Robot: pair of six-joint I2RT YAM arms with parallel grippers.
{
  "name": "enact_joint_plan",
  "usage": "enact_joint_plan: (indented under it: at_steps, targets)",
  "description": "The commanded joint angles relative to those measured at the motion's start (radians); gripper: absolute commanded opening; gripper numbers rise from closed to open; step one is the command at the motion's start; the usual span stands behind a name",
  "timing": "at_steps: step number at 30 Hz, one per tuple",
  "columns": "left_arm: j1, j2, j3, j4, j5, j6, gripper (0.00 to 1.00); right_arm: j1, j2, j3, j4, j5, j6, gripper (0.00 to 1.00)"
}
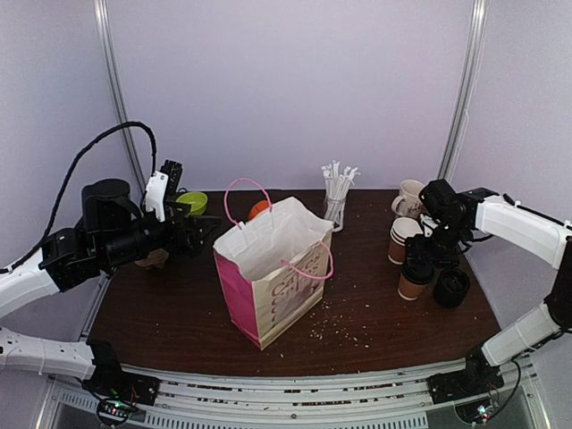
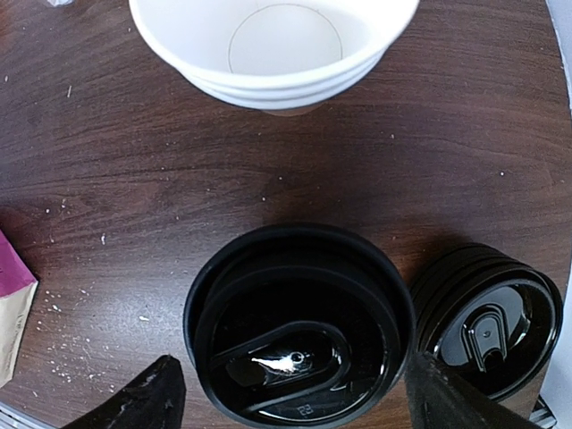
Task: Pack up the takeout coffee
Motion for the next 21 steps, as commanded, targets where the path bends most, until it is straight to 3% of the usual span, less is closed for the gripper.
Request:
enact_joint_plan:
  at_steps: [1,12,21]
  targets:
    - [0.005,0.001,-0.007,0.054,0.012,-0.004,0.98,-0.007,0.016,-0.003,0.004,-0.021,-0.014,0.86]
    - [0.005,0.009,-0.007,0.053,0.007,-0.007,0.98,-0.007,0.032,-0.018,0.017,-0.028,-0.020,0.79]
    - [0.005,0.016,-0.008,0.053,0.006,-0.006,0.98,-0.007,0.041,-0.025,0.016,-0.022,-0.024,0.80]
